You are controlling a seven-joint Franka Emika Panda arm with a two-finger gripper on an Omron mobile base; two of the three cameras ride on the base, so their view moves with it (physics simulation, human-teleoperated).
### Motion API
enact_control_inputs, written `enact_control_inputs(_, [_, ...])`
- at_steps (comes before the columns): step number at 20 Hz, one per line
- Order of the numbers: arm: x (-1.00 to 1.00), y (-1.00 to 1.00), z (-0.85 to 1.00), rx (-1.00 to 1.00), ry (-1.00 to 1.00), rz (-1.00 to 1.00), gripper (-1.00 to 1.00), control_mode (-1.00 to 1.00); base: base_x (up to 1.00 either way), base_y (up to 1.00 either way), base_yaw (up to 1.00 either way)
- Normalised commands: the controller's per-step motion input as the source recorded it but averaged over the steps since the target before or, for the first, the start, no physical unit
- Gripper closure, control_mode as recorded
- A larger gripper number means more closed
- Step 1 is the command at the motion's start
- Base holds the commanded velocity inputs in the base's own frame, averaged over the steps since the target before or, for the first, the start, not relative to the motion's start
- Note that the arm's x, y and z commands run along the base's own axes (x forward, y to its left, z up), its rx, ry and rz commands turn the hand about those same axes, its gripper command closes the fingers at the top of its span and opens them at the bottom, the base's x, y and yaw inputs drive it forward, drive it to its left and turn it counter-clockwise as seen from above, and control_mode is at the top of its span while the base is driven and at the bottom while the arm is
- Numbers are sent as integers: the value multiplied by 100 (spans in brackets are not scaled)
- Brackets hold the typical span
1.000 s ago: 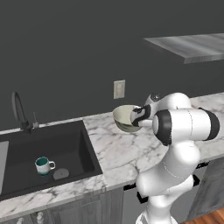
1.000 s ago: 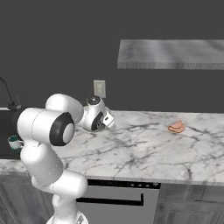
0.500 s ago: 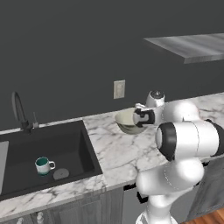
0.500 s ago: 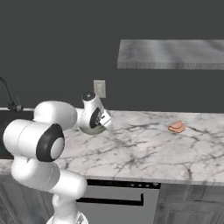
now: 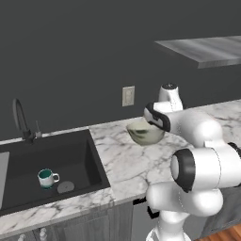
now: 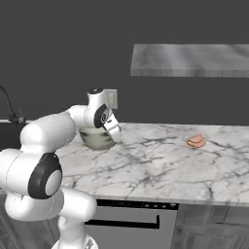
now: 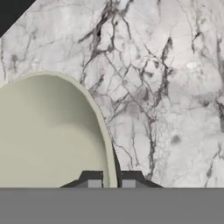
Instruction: Pick the mug and place it in the sink. Pick the bowl and place it in the open cabinet and then close the cabinet.
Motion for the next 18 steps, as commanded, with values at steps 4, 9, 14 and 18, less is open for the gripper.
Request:
enact_control_inputs(4, [-33, 1, 37, 3, 19, -10, 100, -100, 0, 0, 0])
enact_control_inputs(9, [-48, 0, 12, 0, 4, -11, 100, -100, 0, 0, 0])
enact_control_inputs(14, [-47, 0, 0, 0, -7, -8, 100, -100, 0, 0, 0])
enact_control_inputs(18, [-46, 0, 0, -2, -28, -6, 100, -100, 0, 0, 0])
